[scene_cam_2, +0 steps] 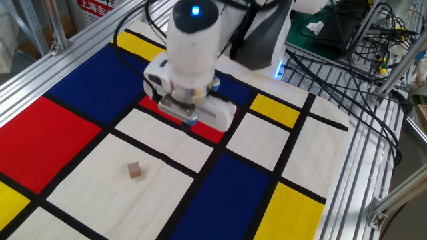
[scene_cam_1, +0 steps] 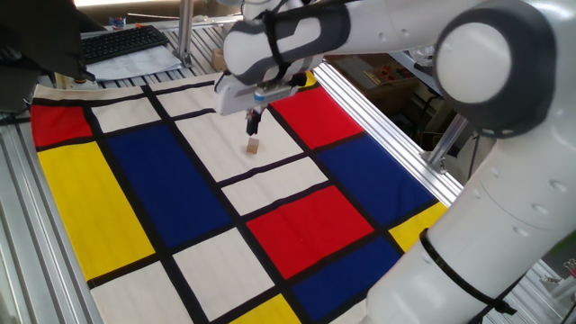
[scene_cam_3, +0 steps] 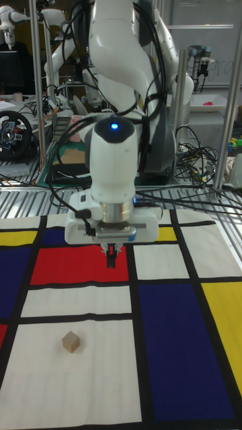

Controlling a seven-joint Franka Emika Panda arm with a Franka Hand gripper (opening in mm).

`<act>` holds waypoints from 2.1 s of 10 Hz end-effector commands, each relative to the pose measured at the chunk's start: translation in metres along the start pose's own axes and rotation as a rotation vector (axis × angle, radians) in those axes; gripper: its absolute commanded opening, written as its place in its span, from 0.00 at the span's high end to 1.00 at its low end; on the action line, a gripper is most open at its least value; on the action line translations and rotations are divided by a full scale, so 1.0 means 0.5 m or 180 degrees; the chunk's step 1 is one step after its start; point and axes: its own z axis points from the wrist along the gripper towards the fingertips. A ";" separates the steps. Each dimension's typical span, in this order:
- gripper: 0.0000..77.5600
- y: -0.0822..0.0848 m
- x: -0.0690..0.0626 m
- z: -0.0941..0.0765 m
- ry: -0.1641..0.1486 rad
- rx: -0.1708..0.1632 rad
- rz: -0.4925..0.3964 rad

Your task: Approach and touch the side of the small block

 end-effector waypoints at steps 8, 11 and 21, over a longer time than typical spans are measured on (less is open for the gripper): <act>1.00 -0.017 -0.031 0.083 -0.0017 -0.0014 0.0053; 1.00 -0.090 -0.047 0.101 -0.0012 -0.0075 0.0405; 1.00 -0.196 -0.040 0.137 -0.0157 -0.0034 0.1272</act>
